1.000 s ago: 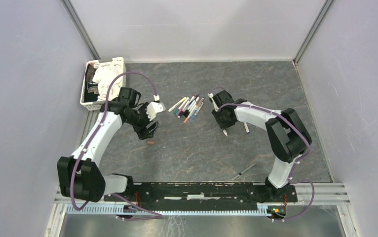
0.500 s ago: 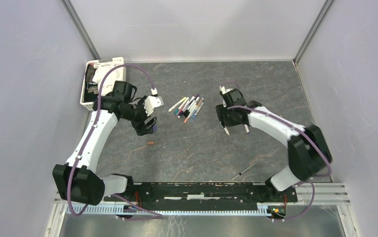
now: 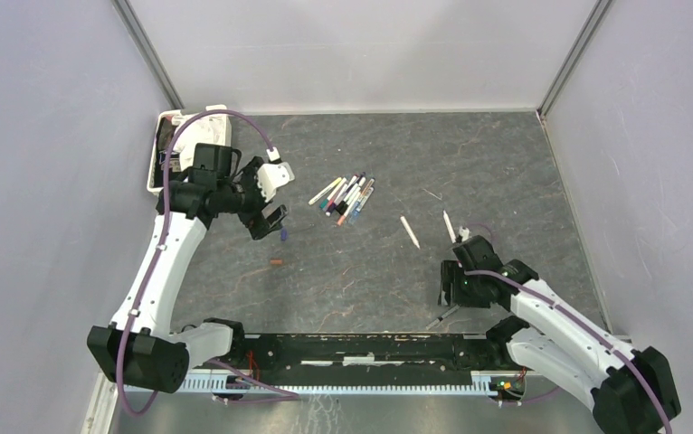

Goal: Open the pen caps
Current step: Adjust the pen at the center of the board.

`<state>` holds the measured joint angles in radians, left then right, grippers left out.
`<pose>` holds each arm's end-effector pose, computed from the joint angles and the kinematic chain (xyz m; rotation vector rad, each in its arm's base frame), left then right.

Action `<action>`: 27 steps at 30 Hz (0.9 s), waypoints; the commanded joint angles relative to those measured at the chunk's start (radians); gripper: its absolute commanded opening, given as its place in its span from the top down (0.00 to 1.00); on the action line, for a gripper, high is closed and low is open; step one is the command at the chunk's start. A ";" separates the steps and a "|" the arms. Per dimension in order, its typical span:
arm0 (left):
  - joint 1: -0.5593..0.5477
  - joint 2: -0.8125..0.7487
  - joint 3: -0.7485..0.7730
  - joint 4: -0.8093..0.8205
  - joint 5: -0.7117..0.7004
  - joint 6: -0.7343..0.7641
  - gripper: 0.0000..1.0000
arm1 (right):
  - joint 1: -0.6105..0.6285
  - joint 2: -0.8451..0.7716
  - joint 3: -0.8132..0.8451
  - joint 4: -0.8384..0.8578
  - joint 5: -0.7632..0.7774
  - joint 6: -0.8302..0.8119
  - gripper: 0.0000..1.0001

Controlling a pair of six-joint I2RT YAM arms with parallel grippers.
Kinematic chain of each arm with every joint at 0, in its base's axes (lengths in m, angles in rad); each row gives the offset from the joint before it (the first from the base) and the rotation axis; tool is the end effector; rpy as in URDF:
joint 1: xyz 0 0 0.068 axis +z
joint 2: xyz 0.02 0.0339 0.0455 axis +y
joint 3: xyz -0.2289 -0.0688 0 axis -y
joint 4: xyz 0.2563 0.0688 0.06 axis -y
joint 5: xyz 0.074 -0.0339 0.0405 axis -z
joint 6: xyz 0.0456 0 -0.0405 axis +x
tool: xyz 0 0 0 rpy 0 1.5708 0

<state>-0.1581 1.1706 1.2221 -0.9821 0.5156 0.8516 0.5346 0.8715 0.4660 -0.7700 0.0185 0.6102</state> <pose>0.2449 -0.0618 0.3063 1.3201 1.9630 -0.3189 0.1535 0.0899 0.1323 0.1104 2.7837 0.2805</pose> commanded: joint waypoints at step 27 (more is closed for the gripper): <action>0.005 -0.017 0.040 0.047 -0.078 -0.090 0.00 | 0.012 0.182 -0.072 0.214 0.106 0.100 0.62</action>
<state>-0.1581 1.1622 1.2316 -0.9443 0.4446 0.8112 0.5350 0.9745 0.4202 -0.5858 0.0139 0.7528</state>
